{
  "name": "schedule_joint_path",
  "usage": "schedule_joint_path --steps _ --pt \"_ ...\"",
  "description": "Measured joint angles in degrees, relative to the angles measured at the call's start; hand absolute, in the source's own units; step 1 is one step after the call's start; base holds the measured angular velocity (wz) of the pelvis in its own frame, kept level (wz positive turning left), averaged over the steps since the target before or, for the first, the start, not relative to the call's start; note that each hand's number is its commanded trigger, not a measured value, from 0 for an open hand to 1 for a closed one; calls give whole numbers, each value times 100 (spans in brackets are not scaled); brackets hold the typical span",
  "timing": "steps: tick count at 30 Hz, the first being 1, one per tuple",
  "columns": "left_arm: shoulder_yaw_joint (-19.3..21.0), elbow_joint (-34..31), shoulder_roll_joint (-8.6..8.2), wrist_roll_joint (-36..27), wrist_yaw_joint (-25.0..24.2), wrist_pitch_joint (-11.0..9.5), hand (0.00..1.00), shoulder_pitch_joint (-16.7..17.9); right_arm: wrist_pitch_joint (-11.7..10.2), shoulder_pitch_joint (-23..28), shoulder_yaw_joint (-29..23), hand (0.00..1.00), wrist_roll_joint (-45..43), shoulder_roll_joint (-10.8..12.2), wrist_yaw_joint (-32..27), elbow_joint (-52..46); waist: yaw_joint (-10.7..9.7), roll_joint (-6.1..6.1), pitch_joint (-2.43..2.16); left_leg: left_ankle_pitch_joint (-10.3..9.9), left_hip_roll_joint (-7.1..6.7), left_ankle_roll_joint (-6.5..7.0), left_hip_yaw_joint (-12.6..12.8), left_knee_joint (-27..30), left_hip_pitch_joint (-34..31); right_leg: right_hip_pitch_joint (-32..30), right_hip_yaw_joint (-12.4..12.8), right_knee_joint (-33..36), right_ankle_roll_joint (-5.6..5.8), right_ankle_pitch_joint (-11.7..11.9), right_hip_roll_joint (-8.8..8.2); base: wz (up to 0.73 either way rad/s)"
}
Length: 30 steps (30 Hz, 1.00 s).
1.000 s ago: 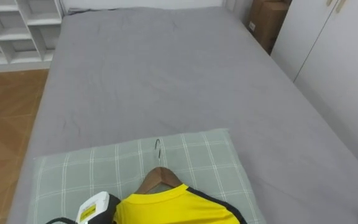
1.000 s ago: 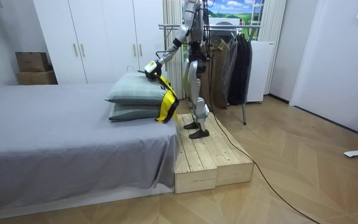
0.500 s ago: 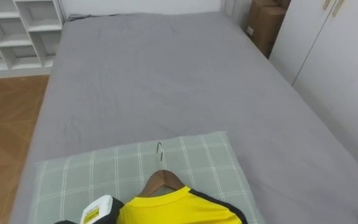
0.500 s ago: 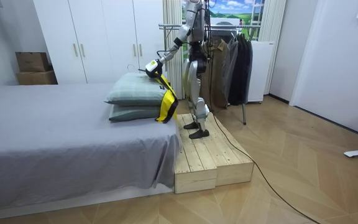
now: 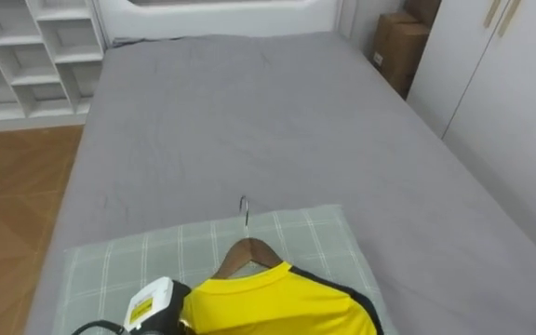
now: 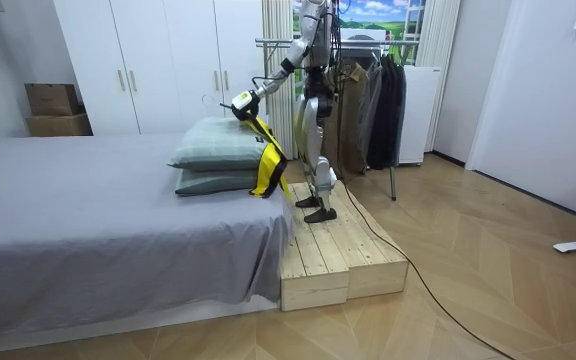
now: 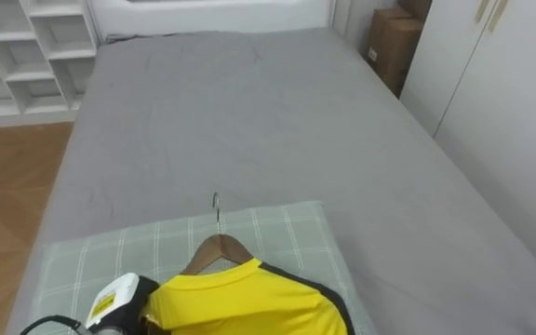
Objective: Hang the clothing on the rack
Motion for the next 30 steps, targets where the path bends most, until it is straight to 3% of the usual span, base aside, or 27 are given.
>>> schedule_joint_path --steps 3,10,16,21,30 --pt "32 -117 28 -56 232 -164 100 12 0 15 0 0 0 -14 -68 9 13 35 -12 0 -2 1 -8 -29 121 124 -33 -4 0 0 1 0" --pt "36 -993 174 -51 398 -250 100 379 0 28 -21 0 55 -33 -98 52 33 73 -21 27 -20 10 -79 -64 164 180 -104 -45 1 -2 -13 5" --pt "159 -1451 212 -40 552 -306 100 488 -10 40 -41 0 1 -33 -92 144 250 72 -23 31 -22 9 -128 -46 164 197 -135 -99 -3 2 -11 4" --pt "325 -2497 382 -49 668 -310 100 818 -8 99 -206 0 -7 -42 -81 144 427 76 -26 31 -22 9 -128 -83 172 198 -143 -104 -3 1 -4 0" --pt "654 -2700 407 -35 793 -310 100 947 1 160 -410 0 -55 -82 -28 150 488 134 -52 30 -32 8 -164 -135 313 382 -183 -178 1 13 9 0"
